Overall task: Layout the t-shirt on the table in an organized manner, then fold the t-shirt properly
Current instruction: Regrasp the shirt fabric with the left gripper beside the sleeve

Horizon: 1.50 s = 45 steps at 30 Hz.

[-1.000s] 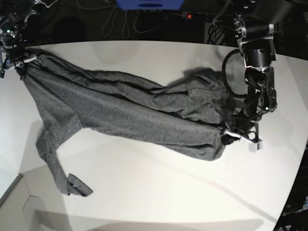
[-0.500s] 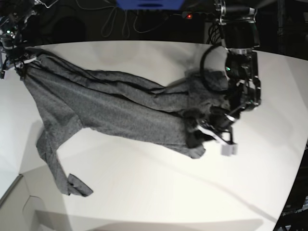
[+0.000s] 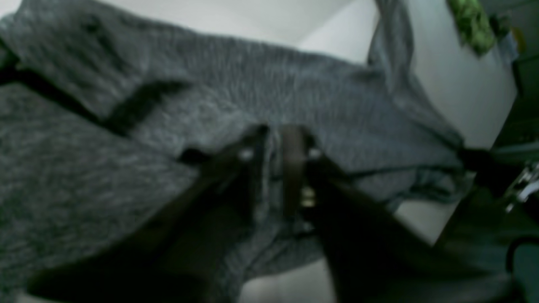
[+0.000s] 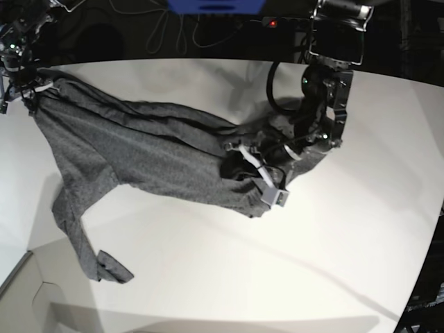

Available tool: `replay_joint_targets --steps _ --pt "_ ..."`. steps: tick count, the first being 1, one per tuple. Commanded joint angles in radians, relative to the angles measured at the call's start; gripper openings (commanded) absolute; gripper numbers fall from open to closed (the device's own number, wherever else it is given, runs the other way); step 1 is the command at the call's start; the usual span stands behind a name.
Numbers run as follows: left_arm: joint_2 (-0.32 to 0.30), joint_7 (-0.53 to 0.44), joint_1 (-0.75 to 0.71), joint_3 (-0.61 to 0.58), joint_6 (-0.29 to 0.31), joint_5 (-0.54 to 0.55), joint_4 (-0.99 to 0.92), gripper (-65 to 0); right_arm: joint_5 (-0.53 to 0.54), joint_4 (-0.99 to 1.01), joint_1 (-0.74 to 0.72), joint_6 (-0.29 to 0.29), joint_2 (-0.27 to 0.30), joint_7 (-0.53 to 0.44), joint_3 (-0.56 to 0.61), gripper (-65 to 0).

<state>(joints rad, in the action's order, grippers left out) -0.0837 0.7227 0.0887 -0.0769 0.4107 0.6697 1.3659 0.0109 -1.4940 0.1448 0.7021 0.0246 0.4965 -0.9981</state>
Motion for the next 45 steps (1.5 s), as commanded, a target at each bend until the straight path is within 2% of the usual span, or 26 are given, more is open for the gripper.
replay_joint_targets --steps 1,4,7,9,12,21,28,30,33,39,45 --pt "-0.006 -0.025 0.006 -0.004 0.009 0.022 0.048 -43.1 0.013 -0.017 -0.006 -0.004 0.013 -0.022 -0.003 -65.0" --pt "-0.018 -0.035 -0.03 0.006 0.009 0.022 0.137 -31.5 0.013 -0.017 -0.006 -0.004 0.013 -0.022 -0.003 -65.0" --pt "-0.015 -0.038 -0.036 0.073 0.0 0.011 0.18 -28.2 0.013 -0.017 -0.006 -0.004 0.013 -0.022 -0.003 -65.0" --pt "0.0 -0.041 -0.022 0.157 0.0 0.009 0.12 -28.1 0.013 -0.017 -0.006 -0.004 0.013 -0.022 -0.002 -65.0" --pt "0.034 -0.079 0.044 0.207 0.0 0.009 -0.016 -28.3 0.013 -0.015 -0.006 -0.004 0.011 -0.022 0.003 -65.0" --pt "0.043 -0.263 0.136 0.079 0.0 0.009 -0.257 -28.4 0.013 -0.015 -0.006 -0.004 0.011 -0.022 0.026 -65.0" --pt "0.04 -0.269 0.115 0.073 -0.002 0.02 -0.24 -29.2 0.013 -0.015 -0.007 -0.004 0.013 -0.022 0.026 -65.0" --pt "0.035 -0.269 0.081 0.078 -0.002 0.02 -0.187 -31.6 0.013 -0.015 -0.007 -0.004 0.013 -0.022 0.026 -65.0" --pt "0.032 -0.279 0.038 0.081 -0.002 0.014 -0.131 -31.7 0.013 -0.015 -0.009 -0.004 0.013 -0.022 0.026 -65.0" --pt "0.042 -0.279 0.038 0.165 -0.002 0.009 -0.196 -31.7 0.013 0.005 -0.018 -0.004 0.013 -0.022 0.026 -65.0" --pt "0.043 -0.277 0.073 0.167 -0.002 0.009 -0.204 -31.7 0.013 0.013 -0.02 -0.004 0.013 -0.022 0.028 -65.0"
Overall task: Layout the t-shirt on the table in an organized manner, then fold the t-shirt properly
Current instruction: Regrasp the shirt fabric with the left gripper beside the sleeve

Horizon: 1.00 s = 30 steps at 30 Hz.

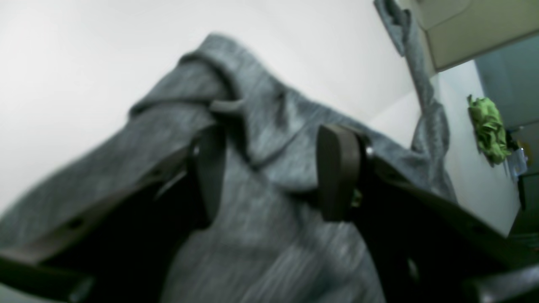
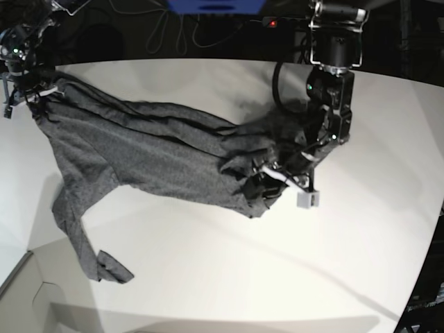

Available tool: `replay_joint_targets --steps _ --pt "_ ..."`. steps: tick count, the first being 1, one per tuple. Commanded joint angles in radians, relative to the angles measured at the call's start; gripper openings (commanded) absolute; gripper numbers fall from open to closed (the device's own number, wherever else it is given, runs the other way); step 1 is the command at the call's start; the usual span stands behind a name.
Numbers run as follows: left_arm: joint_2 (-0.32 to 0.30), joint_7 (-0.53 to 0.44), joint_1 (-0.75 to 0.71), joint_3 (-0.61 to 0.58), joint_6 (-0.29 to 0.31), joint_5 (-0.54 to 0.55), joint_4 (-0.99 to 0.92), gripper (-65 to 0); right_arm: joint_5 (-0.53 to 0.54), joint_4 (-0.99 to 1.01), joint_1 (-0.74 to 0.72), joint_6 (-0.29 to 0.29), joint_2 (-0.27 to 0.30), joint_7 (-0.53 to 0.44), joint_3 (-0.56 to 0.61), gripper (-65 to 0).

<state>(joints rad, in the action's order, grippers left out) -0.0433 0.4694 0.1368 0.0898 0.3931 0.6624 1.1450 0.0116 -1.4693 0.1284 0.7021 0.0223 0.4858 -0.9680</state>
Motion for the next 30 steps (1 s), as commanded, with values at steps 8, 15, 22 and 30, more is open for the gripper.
replay_joint_targets --steps 8,15,22,30 --pt "0.033 -0.019 0.059 -0.002 0.016 0.015 -0.004 -31.7 0.012 -0.014 -0.002 -0.004 0.017 -0.011 -0.002 -65.0" --pt "0.036 -0.018 0.057 -0.002 0.016 0.017 -0.05 -32.1 0.012 -0.014 -0.002 -0.004 0.017 -0.011 -0.004 -65.0" --pt "0.036 -0.024 0.057 -0.002 0.019 0.017 -0.053 -52.7 0.012 -0.014 -0.002 -0.004 0.015 -0.011 -0.004 -65.0" --pt "0.033 -0.024 0.059 0.0 0.022 0.026 -0.041 -65.0 0.012 -0.014 -0.002 -0.004 0.017 -0.011 -0.004 -65.0"
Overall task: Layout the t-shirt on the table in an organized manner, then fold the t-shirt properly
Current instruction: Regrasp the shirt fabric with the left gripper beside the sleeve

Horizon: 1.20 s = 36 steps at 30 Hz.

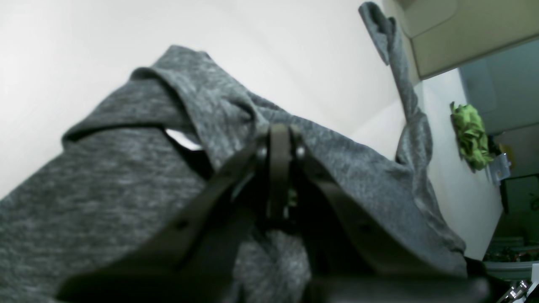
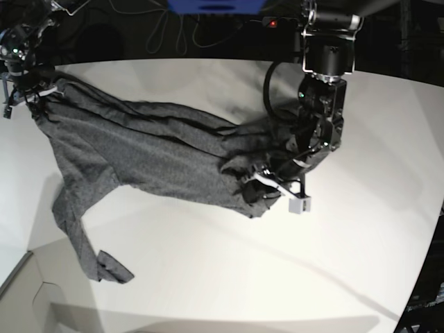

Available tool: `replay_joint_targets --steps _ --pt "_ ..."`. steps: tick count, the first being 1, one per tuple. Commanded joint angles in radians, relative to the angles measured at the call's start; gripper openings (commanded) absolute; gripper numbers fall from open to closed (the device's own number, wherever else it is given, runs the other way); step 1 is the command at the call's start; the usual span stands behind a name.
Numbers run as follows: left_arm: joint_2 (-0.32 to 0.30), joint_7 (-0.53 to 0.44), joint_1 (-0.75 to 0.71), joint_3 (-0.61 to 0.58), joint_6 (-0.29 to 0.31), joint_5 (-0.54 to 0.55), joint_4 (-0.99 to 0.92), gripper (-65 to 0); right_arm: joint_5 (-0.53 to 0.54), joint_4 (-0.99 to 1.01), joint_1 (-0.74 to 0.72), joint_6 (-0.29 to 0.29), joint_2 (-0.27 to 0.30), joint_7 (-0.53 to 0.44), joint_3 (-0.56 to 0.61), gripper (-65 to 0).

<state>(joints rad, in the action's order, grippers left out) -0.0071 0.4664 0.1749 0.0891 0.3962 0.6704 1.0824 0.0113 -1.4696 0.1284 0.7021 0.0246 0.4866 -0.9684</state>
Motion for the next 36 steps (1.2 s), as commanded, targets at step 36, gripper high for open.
replay_joint_targets --steps 36 --pt "-0.219 0.045 0.179 0.199 0.02 0.081 0.164 -64.9 0.011 -0.013 -0.002 -0.004 0.016 -0.012 -0.002 -65.0"
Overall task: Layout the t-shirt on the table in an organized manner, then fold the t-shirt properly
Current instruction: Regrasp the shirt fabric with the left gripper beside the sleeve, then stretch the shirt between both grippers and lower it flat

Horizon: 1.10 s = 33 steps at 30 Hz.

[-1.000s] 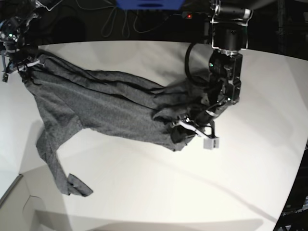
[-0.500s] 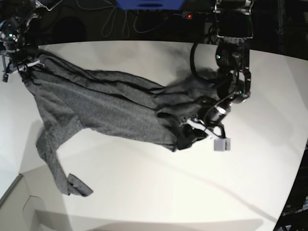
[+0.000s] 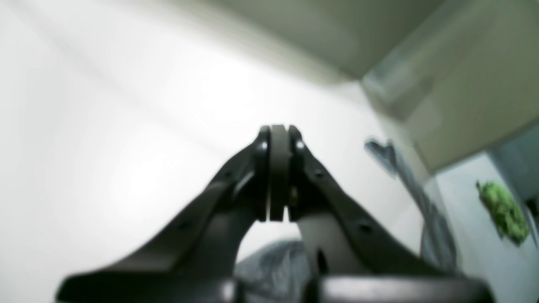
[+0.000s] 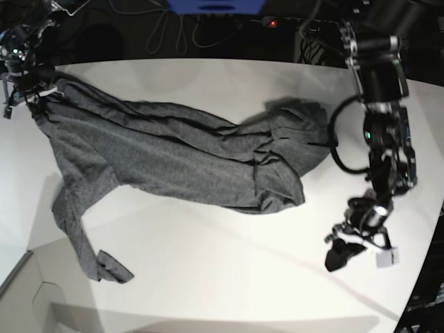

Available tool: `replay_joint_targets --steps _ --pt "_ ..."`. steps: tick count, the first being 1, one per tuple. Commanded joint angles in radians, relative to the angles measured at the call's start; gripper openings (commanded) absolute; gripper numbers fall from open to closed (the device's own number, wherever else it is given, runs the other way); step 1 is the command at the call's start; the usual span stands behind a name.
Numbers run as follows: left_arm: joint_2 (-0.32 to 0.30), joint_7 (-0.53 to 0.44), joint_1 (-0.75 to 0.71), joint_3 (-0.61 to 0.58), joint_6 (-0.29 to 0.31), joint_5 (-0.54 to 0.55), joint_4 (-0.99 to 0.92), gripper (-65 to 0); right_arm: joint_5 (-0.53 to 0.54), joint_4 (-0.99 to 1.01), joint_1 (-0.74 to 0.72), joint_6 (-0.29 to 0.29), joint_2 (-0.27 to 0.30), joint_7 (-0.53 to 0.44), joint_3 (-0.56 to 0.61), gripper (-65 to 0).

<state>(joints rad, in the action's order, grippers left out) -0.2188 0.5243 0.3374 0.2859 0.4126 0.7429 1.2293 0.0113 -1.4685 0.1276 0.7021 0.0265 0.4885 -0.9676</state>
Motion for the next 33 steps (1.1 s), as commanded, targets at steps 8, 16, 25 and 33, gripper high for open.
replay_joint_targets --steps 8,16,25,33 --pt "-0.023 -0.011 0.251 0.0 0.006 0.005 -0.23 -64.8 0.011 -0.014 0.01 -0.004 0.017 -0.014 -0.004 -65.0" --pt "-0.017 0.049 0.062 0.005 -0.001 0.01 -0.141 -61.7 0.011 -0.016 0.008 -0.004 0.017 -0.014 -0.004 -65.0" --pt "0.029 0.047 -0.117 0.002 0.004 0.004 -0.122 -31.3 0.011 -0.014 0.008 -0.004 0.013 -0.014 0.055 -65.0" --pt "0.075 0.015 -0.114 0.005 0.004 -0.061 -0.168 -25.5 0.011 -0.014 0.008 -0.004 0.014 -0.014 0.06 -65.0"
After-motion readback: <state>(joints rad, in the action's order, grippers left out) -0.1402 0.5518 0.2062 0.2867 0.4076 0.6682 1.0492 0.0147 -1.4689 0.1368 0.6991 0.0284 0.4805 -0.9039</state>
